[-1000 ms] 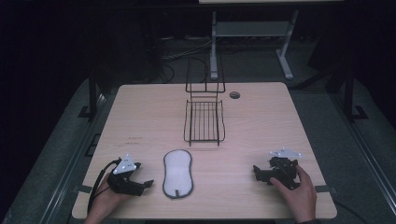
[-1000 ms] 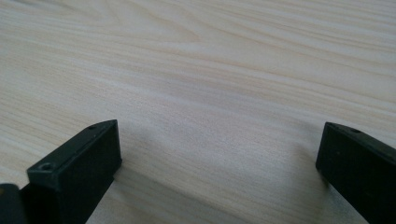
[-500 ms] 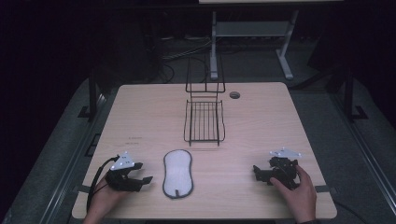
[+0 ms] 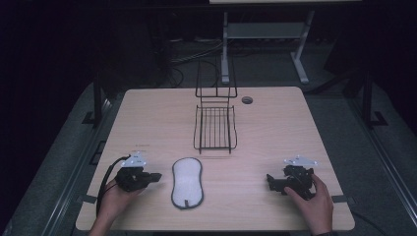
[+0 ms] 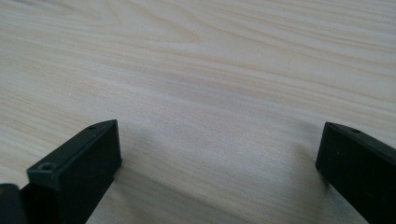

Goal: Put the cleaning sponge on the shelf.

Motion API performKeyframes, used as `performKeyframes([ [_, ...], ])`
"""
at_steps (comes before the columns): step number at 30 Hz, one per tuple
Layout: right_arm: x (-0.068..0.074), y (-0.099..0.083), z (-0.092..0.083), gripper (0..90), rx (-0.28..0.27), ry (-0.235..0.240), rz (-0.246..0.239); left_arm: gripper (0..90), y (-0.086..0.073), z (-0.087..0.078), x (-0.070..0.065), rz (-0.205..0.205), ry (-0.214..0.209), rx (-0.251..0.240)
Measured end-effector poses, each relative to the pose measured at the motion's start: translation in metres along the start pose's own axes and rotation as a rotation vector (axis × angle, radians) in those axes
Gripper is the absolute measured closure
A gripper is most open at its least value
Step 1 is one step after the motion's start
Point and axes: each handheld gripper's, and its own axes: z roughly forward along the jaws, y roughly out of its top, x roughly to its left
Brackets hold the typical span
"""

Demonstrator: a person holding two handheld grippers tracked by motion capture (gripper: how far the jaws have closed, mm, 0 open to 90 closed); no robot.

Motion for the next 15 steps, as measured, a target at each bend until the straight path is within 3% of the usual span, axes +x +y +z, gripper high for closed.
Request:
performKeyframes([
  [9, 0.000, 0.000, 0.000, 0.0, 0.000, 0.000, 0.000, 89.7, 0.024, 0.002, -0.001, 0.048, 0.007, 0.003],
  [15, 0.000, 0.000, 0.000, 0.0, 0.000, 0.000, 0.000, 89.7, 0.037, 0.006, -0.001, 0.056, -0.002, 0.002],
])
